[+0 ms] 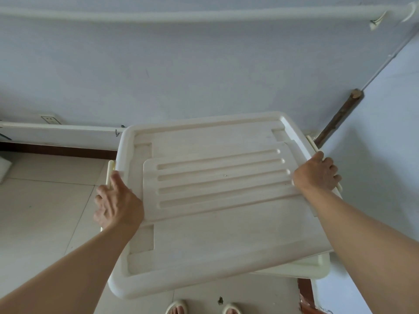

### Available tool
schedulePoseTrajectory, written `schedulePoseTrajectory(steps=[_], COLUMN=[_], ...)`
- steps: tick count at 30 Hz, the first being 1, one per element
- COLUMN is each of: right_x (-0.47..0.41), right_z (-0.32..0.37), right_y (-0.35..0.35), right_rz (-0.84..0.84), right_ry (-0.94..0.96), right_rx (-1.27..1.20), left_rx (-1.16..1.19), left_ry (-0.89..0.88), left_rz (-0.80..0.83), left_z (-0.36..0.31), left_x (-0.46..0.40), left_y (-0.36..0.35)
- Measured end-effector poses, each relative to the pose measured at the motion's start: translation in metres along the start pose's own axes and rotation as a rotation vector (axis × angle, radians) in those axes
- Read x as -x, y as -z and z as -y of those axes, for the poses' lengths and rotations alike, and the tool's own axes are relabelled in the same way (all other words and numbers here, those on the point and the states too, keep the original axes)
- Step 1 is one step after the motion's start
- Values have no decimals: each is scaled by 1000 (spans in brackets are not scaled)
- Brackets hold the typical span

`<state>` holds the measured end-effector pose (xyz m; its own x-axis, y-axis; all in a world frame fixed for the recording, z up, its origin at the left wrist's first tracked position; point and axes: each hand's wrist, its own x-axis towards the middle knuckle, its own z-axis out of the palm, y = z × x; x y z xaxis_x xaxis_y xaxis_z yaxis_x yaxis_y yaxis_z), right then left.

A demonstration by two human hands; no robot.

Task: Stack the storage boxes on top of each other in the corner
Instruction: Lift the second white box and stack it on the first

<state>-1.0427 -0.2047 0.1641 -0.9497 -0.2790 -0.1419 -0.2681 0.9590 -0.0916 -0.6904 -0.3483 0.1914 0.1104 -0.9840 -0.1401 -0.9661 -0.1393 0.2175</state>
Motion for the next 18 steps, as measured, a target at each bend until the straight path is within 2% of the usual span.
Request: schedulePoseTrajectory(steps=[13,18], right_x=[-15,-18], right_z=[1,-4], right_y=[-6,-5], right_rz=[-37,-36], right_ry=[-137,-137], right_rx=[-75,-89], left_rx=[110,136], left_ry=[138,173], left_rz=[-14,1], left_z=[-4,-8], left_x=[-10,-10], left_y=[-1,0])
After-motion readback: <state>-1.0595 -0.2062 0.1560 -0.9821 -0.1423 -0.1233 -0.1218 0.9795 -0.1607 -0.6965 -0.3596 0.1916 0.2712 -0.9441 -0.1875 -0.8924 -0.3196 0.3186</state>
